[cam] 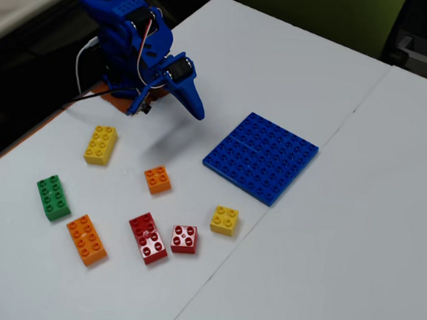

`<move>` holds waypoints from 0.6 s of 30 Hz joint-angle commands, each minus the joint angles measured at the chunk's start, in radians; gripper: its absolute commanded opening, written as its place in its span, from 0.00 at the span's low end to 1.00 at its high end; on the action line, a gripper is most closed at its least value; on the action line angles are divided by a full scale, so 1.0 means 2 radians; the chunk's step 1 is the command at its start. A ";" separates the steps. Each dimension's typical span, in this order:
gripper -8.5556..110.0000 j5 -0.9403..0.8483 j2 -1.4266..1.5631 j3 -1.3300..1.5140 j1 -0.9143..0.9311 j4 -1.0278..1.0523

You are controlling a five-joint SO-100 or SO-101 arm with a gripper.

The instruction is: Pick up the 2x4 orange block and go up the 8x8 blue block.

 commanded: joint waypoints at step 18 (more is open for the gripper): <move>0.07 -0.120 -0.278 -0.301 0.098 0.051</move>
